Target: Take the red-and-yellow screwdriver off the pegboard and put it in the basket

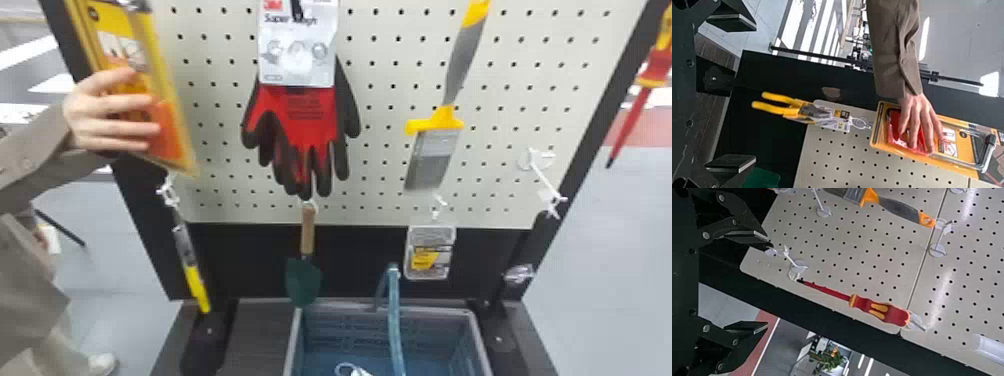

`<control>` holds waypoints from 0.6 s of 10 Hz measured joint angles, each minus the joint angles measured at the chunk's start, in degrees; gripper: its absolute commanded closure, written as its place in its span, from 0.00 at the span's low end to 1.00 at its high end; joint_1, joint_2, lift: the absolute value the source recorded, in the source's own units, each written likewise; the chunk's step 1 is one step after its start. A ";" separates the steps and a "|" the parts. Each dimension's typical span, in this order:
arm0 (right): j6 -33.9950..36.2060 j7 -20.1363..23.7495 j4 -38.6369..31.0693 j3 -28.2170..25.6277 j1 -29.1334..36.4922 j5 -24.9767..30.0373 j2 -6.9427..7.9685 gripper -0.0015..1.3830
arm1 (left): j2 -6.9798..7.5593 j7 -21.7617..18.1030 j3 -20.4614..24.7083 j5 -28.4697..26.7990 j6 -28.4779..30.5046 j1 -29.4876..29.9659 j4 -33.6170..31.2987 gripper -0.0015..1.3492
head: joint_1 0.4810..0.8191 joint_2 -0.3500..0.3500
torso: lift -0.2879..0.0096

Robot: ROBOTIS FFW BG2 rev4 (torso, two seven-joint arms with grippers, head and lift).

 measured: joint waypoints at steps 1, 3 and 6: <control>-0.85 0.04 1.89 2.11 1.90 -1.37 0.04 0.35 | 0.08 -0.10 0.01 -0.14 -0.07 -0.05 0.00 0.09 | 0.20 0.50 | 0.63; -1.16 0.36 8.56 10.34 10.12 -4.04 0.05 0.35 | 0.15 -0.13 0.06 -0.35 0.02 0.13 0.11 0.09 | 0.20 0.50 | 0.63; -7.11 -4.29 19.37 17.79 21.81 -5.81 0.05 0.35 | 0.36 -0.12 0.39 -0.40 -0.02 0.93 0.01 0.09 | 0.20 0.50 | 0.63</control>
